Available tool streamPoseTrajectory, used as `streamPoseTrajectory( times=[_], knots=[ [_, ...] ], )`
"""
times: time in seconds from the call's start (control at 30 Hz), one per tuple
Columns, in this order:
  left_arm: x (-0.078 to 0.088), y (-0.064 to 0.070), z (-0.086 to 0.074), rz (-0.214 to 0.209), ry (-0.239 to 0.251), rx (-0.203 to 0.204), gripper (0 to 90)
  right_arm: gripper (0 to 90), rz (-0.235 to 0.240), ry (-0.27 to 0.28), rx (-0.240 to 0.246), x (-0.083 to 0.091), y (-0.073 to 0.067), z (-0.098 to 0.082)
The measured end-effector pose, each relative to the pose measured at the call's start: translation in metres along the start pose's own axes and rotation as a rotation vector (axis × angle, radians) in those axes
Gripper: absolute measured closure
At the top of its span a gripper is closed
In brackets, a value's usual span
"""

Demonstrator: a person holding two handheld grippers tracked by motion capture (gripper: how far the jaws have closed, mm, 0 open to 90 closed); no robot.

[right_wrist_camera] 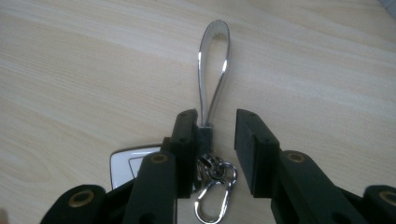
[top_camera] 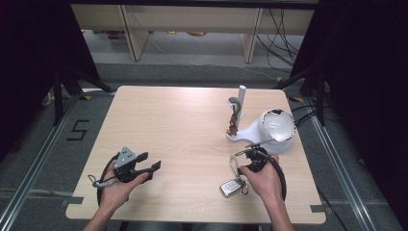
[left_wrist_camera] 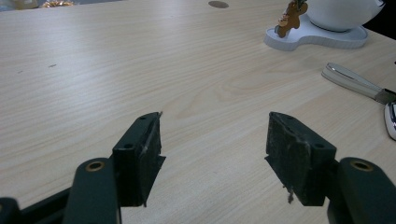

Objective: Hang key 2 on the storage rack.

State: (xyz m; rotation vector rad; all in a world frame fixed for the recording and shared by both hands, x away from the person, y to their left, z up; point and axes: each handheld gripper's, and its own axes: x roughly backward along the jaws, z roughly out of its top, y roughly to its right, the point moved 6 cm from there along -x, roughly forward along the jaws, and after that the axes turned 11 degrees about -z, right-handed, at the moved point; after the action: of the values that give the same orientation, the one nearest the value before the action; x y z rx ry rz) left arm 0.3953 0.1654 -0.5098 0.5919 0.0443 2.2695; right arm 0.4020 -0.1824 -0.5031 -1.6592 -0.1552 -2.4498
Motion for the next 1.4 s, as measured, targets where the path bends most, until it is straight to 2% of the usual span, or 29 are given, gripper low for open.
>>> streamPoseTrajectory(
  times=[0.07, 0.1, 0.17, 0.23, 0.27, 0.33, 0.43, 0.47, 0.5, 0.53, 0.77, 1.0, 1.07, 1.23, 1.27, 1.3, 1.4],
  knots=[
    [-0.001, 0.001, 0.000, 0.005, 0.000, 0.009, 35.4, 69.5, -0.004, -0.006, 0.008, 0.000, 0.000, 0.001],
    [0.000, 0.000, 0.000, 0.007, -0.006, -0.005, 35.4, 69.5, -0.003, -0.014, 0.008, -0.001, -0.003, 0.002],
    [-0.001, 0.001, 0.000, 0.003, -0.008, -0.004, 35.3, 69.5, -0.009, -0.031, 0.027, -0.002, -0.004, 0.003],
    [-0.002, 0.002, 0.000, -0.003, 0.000, 0.005, 35.3, 69.8, -0.002, -0.054, 0.017, -0.004, -0.008, 0.003],
    [-0.001, 0.002, 0.001, 0.001, -0.006, -0.010, 35.2, 70.0, -0.021, -0.063, 0.035, -0.007, -0.006, 0.002],
    [-0.001, 0.003, 0.001, 0.000, -0.007, -0.009, 35.2, 70.1, -0.018, -0.058, 0.044, -0.008, -0.006, 0.002],
    [-0.001, 0.003, 0.001, -0.001, -0.007, -0.011, 35.2, 70.4, -0.020, -0.070, 0.035, -0.011, -0.006, 0.000],
    [-0.001, 0.003, 0.000, -0.001, -0.006, -0.010, 35.2, 70.9, -0.021, -0.083, 0.018, -0.010, -0.008, 0.000],
    [-0.001, 0.003, 0.000, -0.001, -0.005, -0.008, 35.2, 70.9, -0.021, -0.083, 0.018, -0.010, -0.008, 0.000],
    [-0.001, 0.003, 0.000, 0.000, -0.007, -0.010, 35.2, 71.0, -0.019, -0.068, 0.042, -0.011, -0.007, 0.000],
    [0.000, 0.004, 0.000, -0.003, -0.001, 0.002, 35.1, 71.5, -0.022, -0.073, 0.055, -0.016, -0.011, 0.001],
    [-0.001, 0.004, 0.000, -0.003, -0.001, 0.004, 35.0, 72.1, -0.033, -0.067, 0.065, -0.022, -0.008, 0.003],
    [-0.001, 0.003, 0.000, -0.005, -0.003, -0.009, 35.0, 72.9, -0.035, -0.081, 0.075, -0.023, -0.007, 0.002],
    [-0.001, 0.003, -0.001, 0.000, -0.012, -0.006, 34.9, 74.7, -0.040, -0.092, 0.085, -0.027, -0.008, 0.003],
    [-0.001, 0.003, -0.002, 0.000, -0.012, -0.005, 34.9, 75.0, -0.037, -0.086, 0.109, -0.029, -0.007, 0.003],
    [-0.001, 0.003, -0.002, 0.001, -0.013, -0.006, 34.9, 75.4, -0.043, -0.091, 0.090, -0.029, -0.009, 0.002],
    [-0.001, 0.003, -0.002, 0.002, -0.013, -0.007, 34.9, 76.6, -0.050, -0.105, 0.109, -0.032, -0.008, 0.002]
  ],
)
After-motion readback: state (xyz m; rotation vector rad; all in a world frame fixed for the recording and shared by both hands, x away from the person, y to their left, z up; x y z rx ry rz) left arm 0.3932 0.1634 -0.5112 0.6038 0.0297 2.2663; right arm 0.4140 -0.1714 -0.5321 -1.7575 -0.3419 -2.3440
